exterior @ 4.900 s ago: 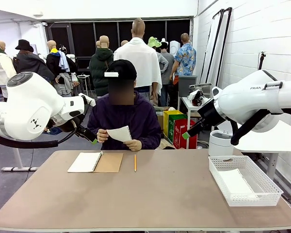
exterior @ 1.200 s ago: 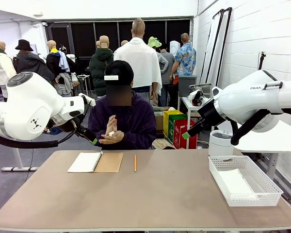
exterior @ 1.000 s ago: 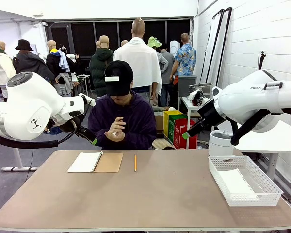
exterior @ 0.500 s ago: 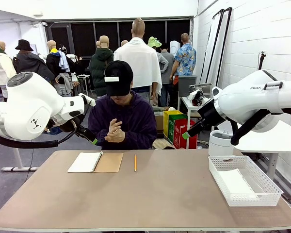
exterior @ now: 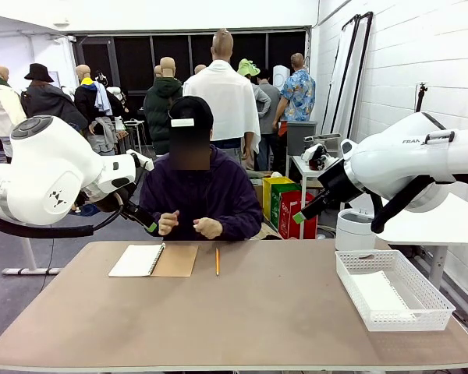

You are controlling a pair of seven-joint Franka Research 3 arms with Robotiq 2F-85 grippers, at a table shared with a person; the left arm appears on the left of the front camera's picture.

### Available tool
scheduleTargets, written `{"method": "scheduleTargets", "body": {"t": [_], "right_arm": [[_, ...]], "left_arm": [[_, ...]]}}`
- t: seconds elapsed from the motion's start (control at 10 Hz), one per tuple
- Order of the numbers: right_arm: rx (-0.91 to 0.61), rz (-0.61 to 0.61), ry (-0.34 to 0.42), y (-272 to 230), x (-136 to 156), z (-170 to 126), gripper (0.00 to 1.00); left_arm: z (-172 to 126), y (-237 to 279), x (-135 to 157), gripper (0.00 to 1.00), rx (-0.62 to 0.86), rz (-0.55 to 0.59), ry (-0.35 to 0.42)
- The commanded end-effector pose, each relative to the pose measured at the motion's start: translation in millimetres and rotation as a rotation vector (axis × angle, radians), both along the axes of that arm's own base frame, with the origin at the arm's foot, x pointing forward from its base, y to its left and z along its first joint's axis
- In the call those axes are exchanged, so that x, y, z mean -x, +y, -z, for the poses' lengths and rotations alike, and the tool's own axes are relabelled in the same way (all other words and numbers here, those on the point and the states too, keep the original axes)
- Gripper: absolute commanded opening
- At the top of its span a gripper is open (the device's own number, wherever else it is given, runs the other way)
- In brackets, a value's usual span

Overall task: Sort the paper based on its condition.
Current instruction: If a person hands you a paper, place it in the Organizing basket , and if it's crumpled, put it in the Trash can.

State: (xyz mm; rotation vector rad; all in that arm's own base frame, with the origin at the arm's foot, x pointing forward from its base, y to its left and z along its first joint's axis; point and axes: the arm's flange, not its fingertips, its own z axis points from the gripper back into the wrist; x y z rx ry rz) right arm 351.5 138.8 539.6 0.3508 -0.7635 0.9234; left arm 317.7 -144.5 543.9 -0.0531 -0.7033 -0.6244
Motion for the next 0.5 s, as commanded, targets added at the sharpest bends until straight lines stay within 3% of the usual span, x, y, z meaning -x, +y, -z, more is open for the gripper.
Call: {"method": "scheduleTargets", "body": {"t": [0.0,0.4], "right_arm": [[0.005,-0.003,0.0,-0.3,-1.4,1.3,1.0],[0.005,-0.003,0.0,-0.3,-1.4,1.3,1.0]], "left_arm": [[0.4,0.9,-0.2,1.0,0.0,0.009,0.003],[0.4,0.9,-0.2,1.0,0.0,0.009,0.003]]}}
